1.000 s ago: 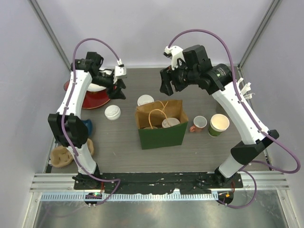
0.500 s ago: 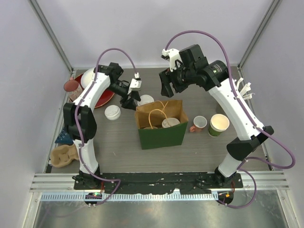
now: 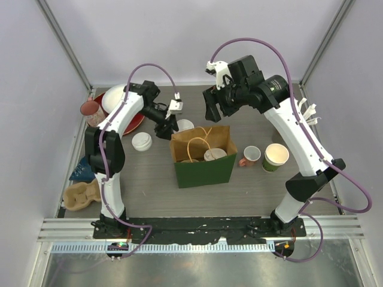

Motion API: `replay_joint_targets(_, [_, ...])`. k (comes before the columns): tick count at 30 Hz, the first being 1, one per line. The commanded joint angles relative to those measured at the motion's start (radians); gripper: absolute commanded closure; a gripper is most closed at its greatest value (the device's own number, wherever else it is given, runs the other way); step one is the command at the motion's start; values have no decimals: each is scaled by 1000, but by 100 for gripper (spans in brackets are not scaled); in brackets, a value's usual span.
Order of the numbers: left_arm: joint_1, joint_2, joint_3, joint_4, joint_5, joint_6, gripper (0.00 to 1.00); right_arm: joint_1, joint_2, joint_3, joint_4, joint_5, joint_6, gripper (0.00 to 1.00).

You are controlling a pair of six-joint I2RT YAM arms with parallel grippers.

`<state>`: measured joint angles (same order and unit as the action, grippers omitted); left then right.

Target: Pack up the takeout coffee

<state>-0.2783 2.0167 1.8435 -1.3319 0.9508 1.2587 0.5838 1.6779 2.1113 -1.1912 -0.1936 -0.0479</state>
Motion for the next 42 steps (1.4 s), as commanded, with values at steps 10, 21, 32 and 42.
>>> replay_joint_targets(10, [-50,51,74,83,-52,-18,43,-18,-69,-43,16,-3,5,28])
replay_joint_targets(21, [-76,-2,63,108,-96,11,46,-33,-78,-74,33,-29,5,28])
replay_joint_targets(32, [-75,25,83,140,-175,2,50,-45,-92,-100,39,-50,2,28])
replay_joint_targets(42, [-93,2,3,174,-254,31,64,-53,-104,-108,39,-52,5,28])
